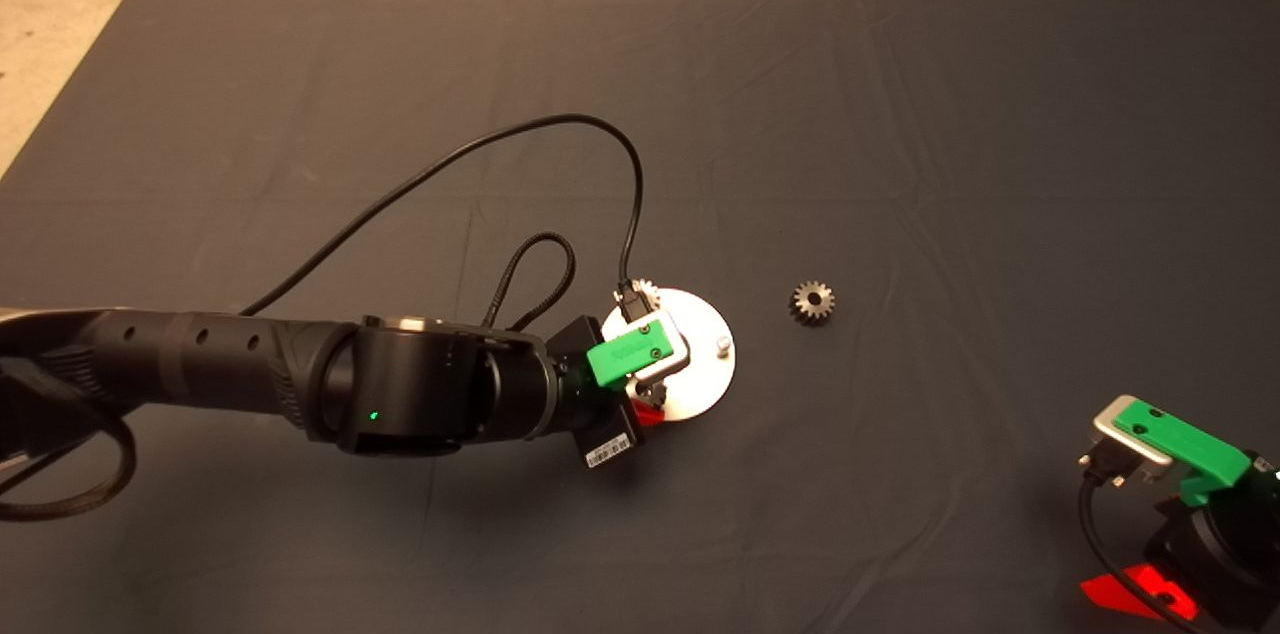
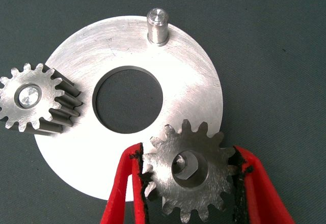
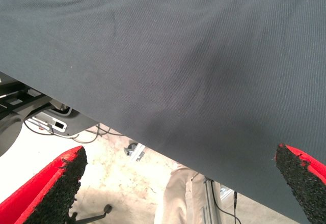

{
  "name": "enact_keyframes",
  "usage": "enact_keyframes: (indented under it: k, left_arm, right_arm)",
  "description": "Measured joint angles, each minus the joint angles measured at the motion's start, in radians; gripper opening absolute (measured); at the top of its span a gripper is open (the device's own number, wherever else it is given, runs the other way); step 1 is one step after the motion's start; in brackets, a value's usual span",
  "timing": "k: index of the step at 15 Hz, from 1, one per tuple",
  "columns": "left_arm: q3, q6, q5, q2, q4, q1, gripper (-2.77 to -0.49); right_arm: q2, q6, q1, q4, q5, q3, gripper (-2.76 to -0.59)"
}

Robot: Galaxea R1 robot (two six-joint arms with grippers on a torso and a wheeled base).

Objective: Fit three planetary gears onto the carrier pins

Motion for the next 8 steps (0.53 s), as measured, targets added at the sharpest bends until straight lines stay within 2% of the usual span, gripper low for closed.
enact_keyframes:
  k: [8]
  left_arm:
    - [0.0, 0.007, 0.001, -0.002, -0.001, -0.002, -2.61]
  right_arm:
    - [0.0, 0.0, 0.0, 0.003, 0.001, 0.0, -0.6]
